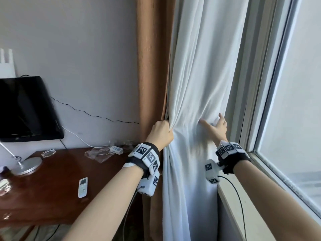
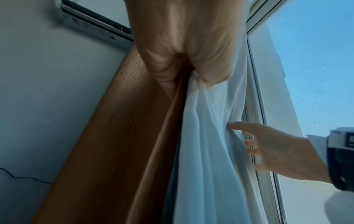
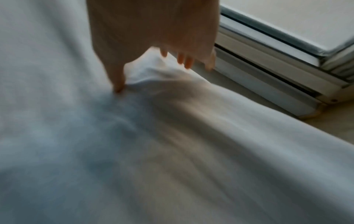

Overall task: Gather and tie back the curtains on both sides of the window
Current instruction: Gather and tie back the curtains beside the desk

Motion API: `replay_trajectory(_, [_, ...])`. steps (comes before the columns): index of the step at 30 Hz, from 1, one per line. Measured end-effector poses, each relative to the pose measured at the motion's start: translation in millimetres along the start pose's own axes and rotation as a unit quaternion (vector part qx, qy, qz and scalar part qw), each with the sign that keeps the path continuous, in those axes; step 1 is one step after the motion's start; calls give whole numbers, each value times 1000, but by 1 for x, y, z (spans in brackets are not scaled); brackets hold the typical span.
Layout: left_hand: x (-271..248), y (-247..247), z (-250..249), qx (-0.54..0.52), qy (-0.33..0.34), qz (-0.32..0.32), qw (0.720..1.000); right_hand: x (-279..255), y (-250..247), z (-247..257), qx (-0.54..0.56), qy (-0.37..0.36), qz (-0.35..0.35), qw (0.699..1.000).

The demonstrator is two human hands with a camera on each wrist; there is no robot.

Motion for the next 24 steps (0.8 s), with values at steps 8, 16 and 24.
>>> replay_trajectory(8, [8, 11, 4, 14, 2, 2, 1000, -4, 42, -2, -9, -38, 96, 995])
replay_trajectory(16, [12, 11, 8, 31, -9, -21, 999, -40, 7, 2, -193, -177, 29, 965])
replay_trajectory(24, [10, 22, -7, -61, -93, 22, 994, -140, 18, 19, -291, -360, 7, 886])
Point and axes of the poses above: each hand's wrist, its own x-axis towards the middle knuckle, its own y-axis out of the palm, z = x × y, the point moved 5 cm from there along x, towards the middle knuckle, and after that the axes turned 14 degrees about -z, right-handed, at the moved point
